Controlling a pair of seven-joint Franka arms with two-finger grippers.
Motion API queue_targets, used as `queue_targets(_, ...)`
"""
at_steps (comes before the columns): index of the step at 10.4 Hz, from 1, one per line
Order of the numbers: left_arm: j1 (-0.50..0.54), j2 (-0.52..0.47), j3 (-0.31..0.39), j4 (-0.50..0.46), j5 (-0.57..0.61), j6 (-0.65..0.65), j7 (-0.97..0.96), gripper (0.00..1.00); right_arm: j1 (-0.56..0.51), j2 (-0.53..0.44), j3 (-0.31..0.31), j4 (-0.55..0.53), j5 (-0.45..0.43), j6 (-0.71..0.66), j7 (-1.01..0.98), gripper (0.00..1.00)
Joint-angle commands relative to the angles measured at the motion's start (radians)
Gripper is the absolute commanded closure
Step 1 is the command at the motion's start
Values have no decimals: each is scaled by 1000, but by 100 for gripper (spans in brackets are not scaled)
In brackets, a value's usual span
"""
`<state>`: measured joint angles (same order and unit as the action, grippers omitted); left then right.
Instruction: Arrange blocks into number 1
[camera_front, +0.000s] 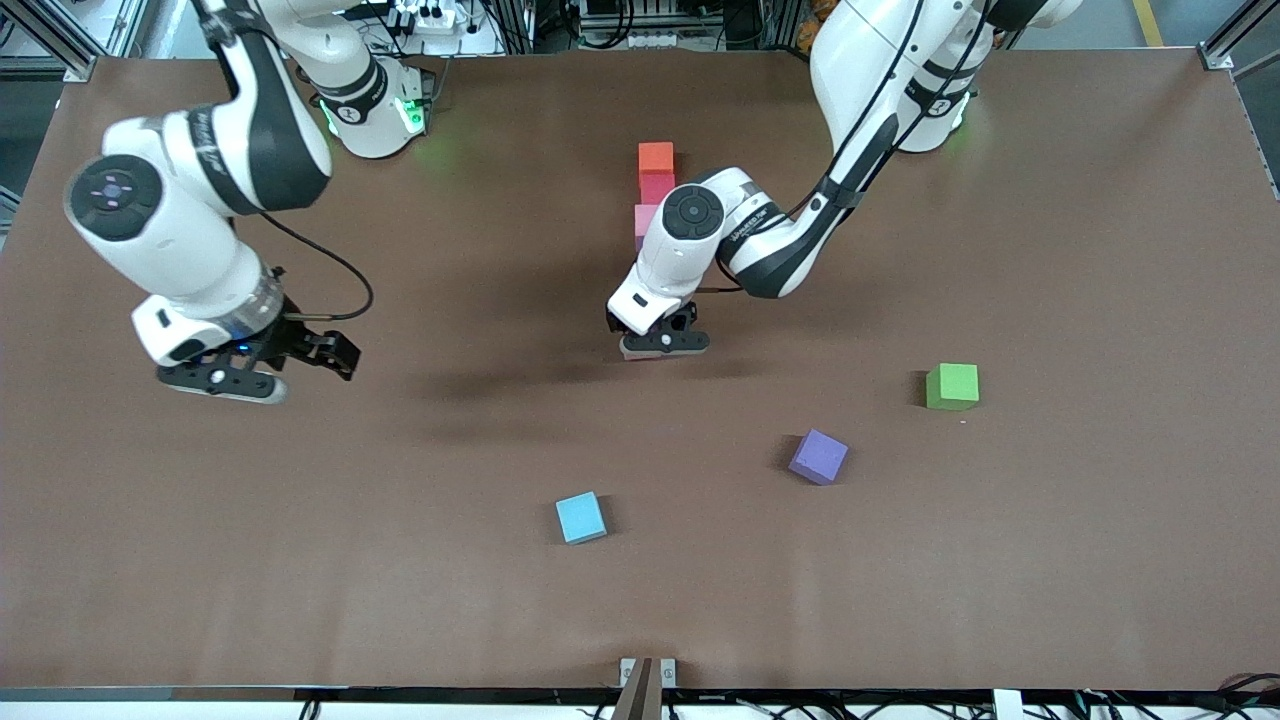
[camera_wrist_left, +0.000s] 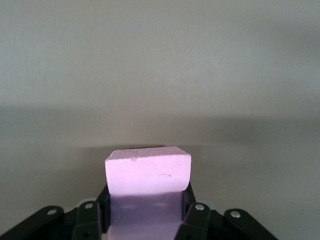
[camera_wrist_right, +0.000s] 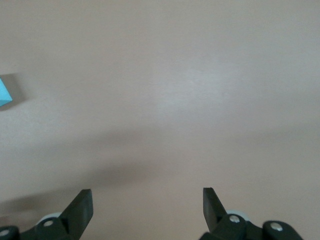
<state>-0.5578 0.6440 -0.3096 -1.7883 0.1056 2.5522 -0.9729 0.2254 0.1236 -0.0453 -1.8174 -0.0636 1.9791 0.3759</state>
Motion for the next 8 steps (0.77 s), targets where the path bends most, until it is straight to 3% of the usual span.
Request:
queue_targets(1,10,-40,-14,-72,34,8,-30,100,-57,-1,16,110,1,-147,-55,0)
queue_targets(4,15,-53,-16,-103,88,8,-24,100,-110,-7,22,181,5,-258,-141,0)
queue_targets(6,21,-78,-20,-131,88,8,-17,100,-155,-21,27,182,83,-260,-172,0)
queue_targets(8,22,-81,-35,-132,88,8,-18,100,-169,-41,30,185,90,-285,-180,0)
